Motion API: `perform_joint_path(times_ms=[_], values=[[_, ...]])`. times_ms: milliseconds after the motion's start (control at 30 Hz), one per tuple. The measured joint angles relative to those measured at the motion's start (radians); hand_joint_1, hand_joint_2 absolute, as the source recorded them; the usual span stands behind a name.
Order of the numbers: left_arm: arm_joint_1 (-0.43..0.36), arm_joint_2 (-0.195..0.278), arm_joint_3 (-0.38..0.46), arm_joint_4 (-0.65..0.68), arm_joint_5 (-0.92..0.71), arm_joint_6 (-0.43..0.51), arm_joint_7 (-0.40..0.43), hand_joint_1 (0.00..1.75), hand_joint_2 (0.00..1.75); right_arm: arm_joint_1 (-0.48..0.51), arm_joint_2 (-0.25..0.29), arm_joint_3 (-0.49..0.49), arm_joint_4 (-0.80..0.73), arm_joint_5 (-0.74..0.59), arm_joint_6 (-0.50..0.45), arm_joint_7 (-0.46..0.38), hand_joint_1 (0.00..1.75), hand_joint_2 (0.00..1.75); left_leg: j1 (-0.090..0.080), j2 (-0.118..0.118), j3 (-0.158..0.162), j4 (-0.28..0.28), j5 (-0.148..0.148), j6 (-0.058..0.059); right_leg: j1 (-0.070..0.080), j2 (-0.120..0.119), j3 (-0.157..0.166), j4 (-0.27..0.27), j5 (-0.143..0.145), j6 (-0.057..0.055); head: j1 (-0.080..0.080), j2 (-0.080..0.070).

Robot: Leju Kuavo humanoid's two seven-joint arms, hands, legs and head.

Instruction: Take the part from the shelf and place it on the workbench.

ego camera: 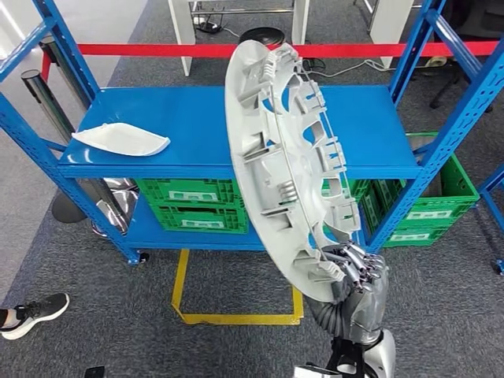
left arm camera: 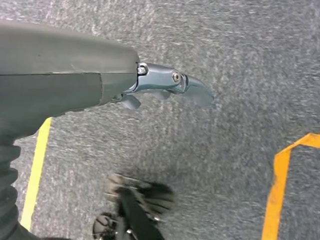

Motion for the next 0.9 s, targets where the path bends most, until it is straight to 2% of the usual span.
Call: perform_joint_path(times_ms=[33, 67, 100, 133, 167, 200, 233, 267, 333, 367, 400, 467, 500, 533, 567, 600, 633, 667, 700, 733, 767, 800, 833, 867, 900], values=[[0.000, 0.000, 0.000, 0.000, 0.001, 0.002, 0.000, 0.00, 1.75, -0.001, -0.001, 0.001, 0.002, -0.001, 0.000, 0.003, 1.75, 1.75, 0.004, 0.000, 0.006, 0.033, -0.002, -0.005, -0.001, 0.000, -0.016, 0.004, 0.011, 0.002, 0.000, 0.000], [-0.001, 0.000, 0.000, 0.000, 0.001, 0.004, 0.000, 0.00, 1.75, -0.001, -0.001, 0.002, 0.003, -0.002, 0.000, 0.006, 1.75, 1.75, 0.009, 0.000, 0.028, 0.032, 0.015, -0.009, -0.002, 0.000, -0.034, 0.011, 0.020, 0.004, 0.000, 0.000], [-0.001, -0.001, 0.000, 0.000, 0.002, 0.007, 0.000, 0.00, 1.75, -0.002, -0.002, 0.004, 0.005, -0.003, 0.000, 0.008, 1.75, 1.75, 0.013, 0.000, 0.065, -0.006, 0.042, -0.012, -0.004, 0.000, -0.051, 0.018, 0.028, 0.008, 0.000, 0.000], [-0.002, -0.001, 0.000, 0.000, 0.002, 0.009, 0.000, 0.00, 1.75, -0.002, -0.003, 0.005, 0.005, -0.003, 0.000, 0.010, 1.75, 1.75, 0.017, -0.002, 0.115, -0.073, 0.060, -0.014, -0.006, 0.001, -0.066, 0.026, 0.034, 0.013, 0.000, 0.000], [-0.003, -0.001, 0.000, 0.000, 0.002, 0.011, 0.000, 0.00, 1.75, -0.003, -0.003, 0.006, 0.006, -0.003, 0.000, 0.011, 1.75, 1.75, 0.018, -0.005, 0.165, -0.146, 0.065, -0.015, -0.006, 0.002, -0.079, 0.033, 0.040, 0.019, -0.001, 0.000], [-0.005, -0.001, -0.001, 0.000, 0.002, 0.013, 0.000, 0.00, 1.75, -0.005, -0.004, 0.006, 0.006, -0.003, 0.000, 0.012, 1.75, 1.75, 0.017, -0.009, 0.200, -0.203, 0.062, -0.012, -0.006, 0.002, -0.088, 0.038, 0.046, 0.025, 0.000, 0.000], [-0.007, -0.001, -0.001, 0.000, 0.003, 0.014, 0.000, 0.00, 1.75, -0.006, -0.005, 0.007, 0.006, -0.003, 0.000, 0.012, 1.75, 1.75, 0.015, -0.013, 0.219, -0.240, 0.053, -0.006, -0.006, 0.003, -0.094, 0.040, 0.054, 0.032, -0.001, 0.000], [-0.007, -0.001, -0.001, 0.000, 0.004, 0.015, -0.001, 0.00, 1.75, -0.009, -0.005, 0.007, 0.006, -0.002, 0.000, 0.013, 1.75, 1.75, 0.011, -0.015, 0.222, -0.251, 0.051, 0.002, -0.007, 0.003, -0.098, 0.039, 0.063, 0.040, 0.000, 0.000], [-0.007, -0.001, -0.001, 0.000, 0.005, 0.017, -0.001, 0.00, 1.75, -0.011, -0.007, 0.008, 0.006, -0.002, 0.000, 0.014, 1.75, 1.75, 0.008, -0.011, 0.206, -0.255, 0.067, 0.023, -0.010, 0.005, -0.105, 0.037, 0.072, 0.055, 0.000, 0.000], [-0.008, -0.001, -0.002, 0.000, 0.006, 0.018, -0.002, 0.00, 1.75, -0.012, -0.009, 0.009, 0.006, -0.002, 0.000, 0.014, 1.75, 1.75, 0.007, -0.008, 0.195, -0.257, 0.079, 0.035, -0.011, 0.006, -0.115, 0.050, 0.052, 0.060, 0.001, 0.000], [-0.008, -0.001, -0.002, 0.000, 0.007, 0.019, -0.002, 0.00, 1.75, -0.013, -0.010, 0.009, 0.006, -0.001, 0.000, 0.014, 1.75, 1.75, 0.007, -0.005, 0.181, -0.260, 0.093, 0.045, -0.012, 0.007, -0.130, 0.082, 0.012, 0.062, 0.003, 0.000], [-0.009, -0.001, -0.002, 0.000, 0.007, 0.019, -0.002, 0.00, 1.75, -0.014, -0.013, 0.010, 0.007, -0.001, 0.000, 0.014, 1.75, 1.75, 0.003, -0.001, 0.149, -0.260, 0.119, 0.057, -0.011, 0.008, -0.164, 0.198, -0.094, 0.061, 0.006, 0.000], [-0.009, -0.001, -0.002, 0.000, 0.007, 0.019, -0.002, 0.00, 1.75, -0.014, -0.014, 0.011, 0.008, -0.001, 0.000, 0.014, 1.75, 1.75, 0.000, 0.001, 0.131, -0.259, 0.132, 0.060, -0.010, 0.008, -0.174, 0.262, -0.128, 0.061, 0.007, 0.000], [-0.009, -0.001, -0.002, 0.000, 0.007, 0.019, -0.002, 0.00, 1.75, -0.014, -0.015, 0.011, 0.009, -0.001, 0.000, 0.014, 1.75, 1.75, -0.004, 0.002, 0.114, -0.258, 0.145, 0.061, -0.010, 0.008, -0.174, 0.305, -0.137, 0.060, 0.007, 0.000], [-0.009, -0.001, -0.002, 0.000, 0.007, 0.019, -0.002, 0.00, 1.75, -0.014, -0.016, 0.012, 0.010, -0.001, 0.000, 0.014, 1.75, 1.75, -0.008, 0.004, 0.096, -0.256, 0.157, 0.062, -0.009, 0.008, -0.160, 0.323, -0.124, 0.057, 0.007, 0.000], [-0.009, -0.001, -0.002, 0.000, 0.008, 0.019, -0.002, 0.00, 1.75, -0.015, -0.017, 0.012, 0.011, -0.001, 0.000, 0.014, 1.75, 1.75, -0.011, 0.005, 0.080, -0.255, 0.169, 0.062, -0.007, 0.007, -0.130, 0.305, -0.095, 0.053, 0.007, 0.000], [-0.009, -0.001, -0.002, 0.000, 0.009, 0.020, -0.003, 0.00, 1.75, -0.015, -0.017, 0.011, 0.011, -0.001, 0.000, 0.015, 1.75, 1.75, -0.014, 0.006, 0.065, -0.254, 0.181, 0.061, -0.005, 0.006, -0.083, 0.255, -0.067, 0.047, 0.007, 0.000], [-0.010, -0.003, -0.002, 0.000, 0.011, 0.020, -0.004, 0.00, 1.75, -0.016, -0.017, 0.011, 0.011, 0.000, 0.000, 0.015, 1.75, 1.75, -0.017, 0.007, 0.054, -0.252, 0.192, 0.060, 0.000, 0.001, -0.023, 0.183, -0.054, 0.040, 0.007, 0.000], [-0.010, -0.004, -0.002, 0.000, 0.012, 0.021, -0.005, 0.00, 1.75, -0.017, -0.017, 0.011, 0.011, 0.002, 0.000, 0.015, 1.75, 1.75, -0.020, 0.009, 0.045, -0.249, 0.203, 0.057, 0.004, -0.005, 0.040, 0.097, -0.059, 0.033, 0.007, 0.000], [-0.010, -0.005, -0.002, 0.000, 0.013, 0.023, -0.007, 0.00, 1.75, -0.019, -0.017, 0.011, 0.011, 0.004, 0.000, 0.015, 1.75, 1.75, -0.021, 0.010, 0.040, -0.247, 0.214, 0.054, 0.007, -0.009, 0.083, 0.031, -0.072, 0.029, 0.007, 0.000], [-0.010, -0.006, -0.003, 0.000, 0.014, 0.025, -0.009, 0.00, 1.75, -0.019, -0.017, 0.011, 0.011, 0.007, 0.000, 0.014, 1.75, 1.75, -0.022, 0.013, 0.036, -0.247, 0.225, 0.050, 0.011, -0.011, 0.108, -0.012, -0.084, 0.026, 0.008, 0.000], [-0.009, -0.006, -0.003, 0.000, 0.015, 0.026, -0.011, 0.00, 1.75, -0.018, -0.017, 0.010, 0.011, 0.009, 0.000, 0.013, 1.75, 1.75, -0.021, 0.015, 0.033, -0.247, 0.236, 0.046, 0.011, -0.009, 0.113, -0.033, -0.086, 0.023, 0.008, 0.000], [-0.008, -0.006, -0.003, 0.001, 0.017, 0.027, -0.012, 0.00, 1.75, -0.015, -0.017, 0.009, 0.011, 0.011, 0.000, 0.010, 1.75, 1.75, -0.019, 0.016, 0.030, -0.248, 0.240, 0.040, 0.011, -0.007, 0.102, -0.030, -0.078, 0.019, 0.009, 0.000], [-0.007, -0.006, -0.003, 0.002, 0.019, 0.027, -0.014, 0.00, 1.75, -0.013, -0.017, 0.008, 0.011, 0.012, 0.000, 0.008, 1.75, 1.75, -0.017, 0.014, 0.026, -0.241, 0.225, 0.033, 0.009, -0.006, 0.092, -0.029, -0.068, 0.013, 0.009, 0.000], [-0.005, -0.007, -0.003, 0.003, 0.021, 0.028, -0.015, 0.00, 1.75, -0.011, -0.016, 0.007, 0.011, 0.013, 0.000, 0.006, 1.75, 1.75, -0.015, 0.012, 0.018, -0.215, 0.187, 0.025, 0.007, -0.005, 0.080, -0.029, -0.055, 0.005, 0.009, 0.000]])
